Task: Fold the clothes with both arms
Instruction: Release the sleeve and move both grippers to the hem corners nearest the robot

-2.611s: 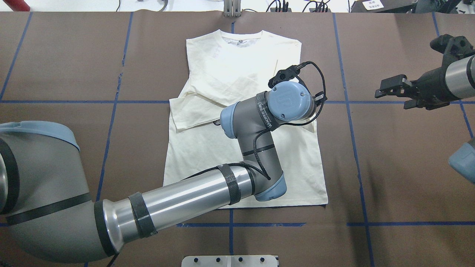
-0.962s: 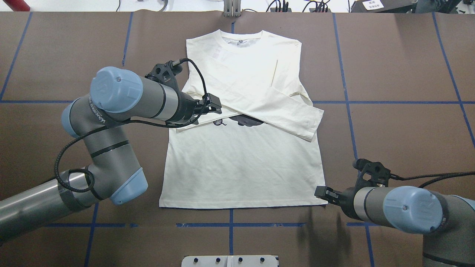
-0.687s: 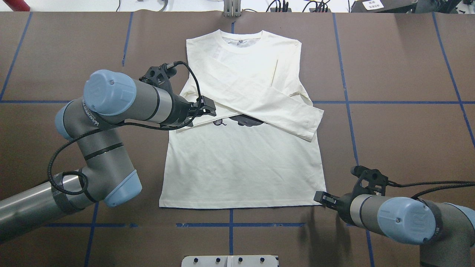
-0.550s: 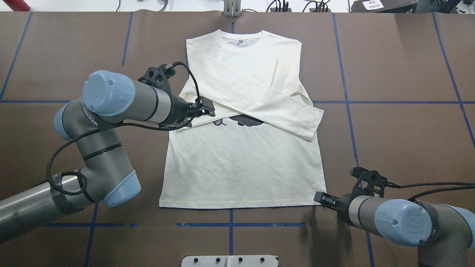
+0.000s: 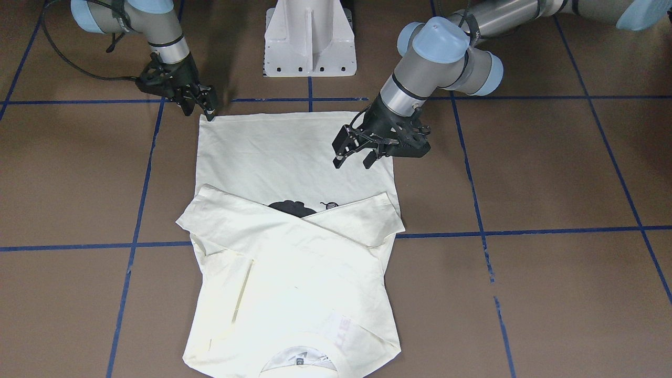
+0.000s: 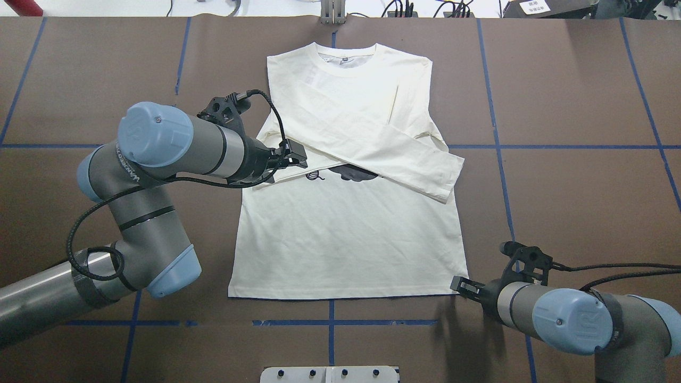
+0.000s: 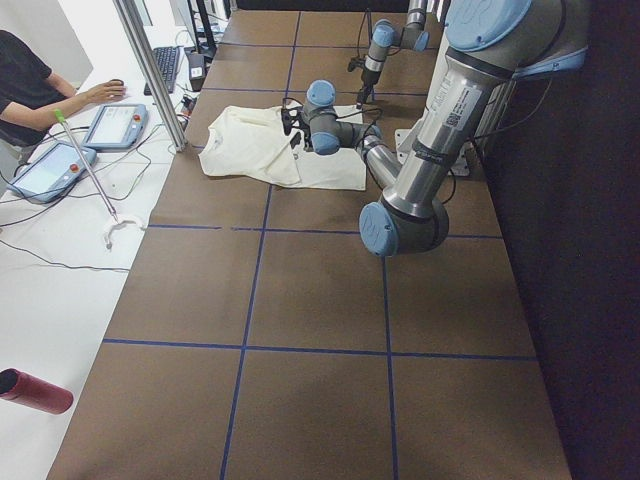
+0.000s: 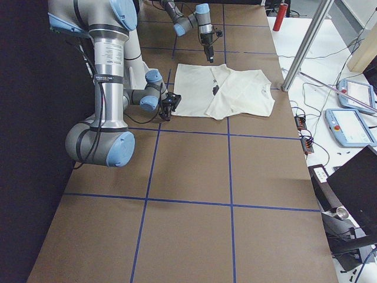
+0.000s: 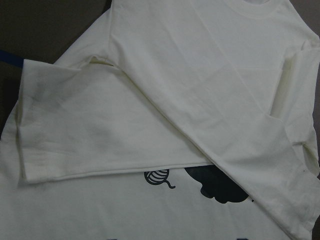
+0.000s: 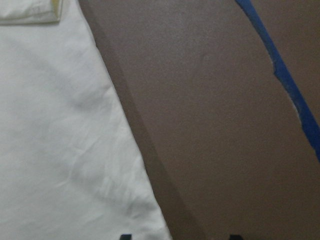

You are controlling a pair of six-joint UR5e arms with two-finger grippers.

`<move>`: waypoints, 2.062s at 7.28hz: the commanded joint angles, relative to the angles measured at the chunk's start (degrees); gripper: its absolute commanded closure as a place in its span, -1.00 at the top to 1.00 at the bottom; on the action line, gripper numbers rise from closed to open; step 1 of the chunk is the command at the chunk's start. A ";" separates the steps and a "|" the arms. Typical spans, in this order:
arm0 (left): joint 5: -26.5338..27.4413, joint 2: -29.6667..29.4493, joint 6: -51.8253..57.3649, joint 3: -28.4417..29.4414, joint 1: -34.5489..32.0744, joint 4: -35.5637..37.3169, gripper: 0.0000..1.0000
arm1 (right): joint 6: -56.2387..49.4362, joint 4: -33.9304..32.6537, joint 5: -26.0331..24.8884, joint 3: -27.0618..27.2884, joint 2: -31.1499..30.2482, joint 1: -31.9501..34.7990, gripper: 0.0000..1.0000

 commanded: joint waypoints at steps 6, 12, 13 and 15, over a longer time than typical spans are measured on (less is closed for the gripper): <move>5.44 8.66 -3.85 -8.18 1.67 1.15 0.69 | -0.09 0.18 0.10 3.37 0.58 0.58 -1.00; 19.02 15.99 -13.17 -16.59 19.69 20.40 0.63 | -0.18 0.18 0.45 4.62 -0.13 0.93 -1.00; 19.02 16.09 -13.27 -15.80 20.66 21.19 0.63 | -0.18 0.09 0.45 4.71 -0.13 0.93 -1.00; 18.58 17.32 -13.27 -15.80 21.28 21.28 0.56 | -0.18 0.09 0.45 4.62 -0.22 0.93 -1.00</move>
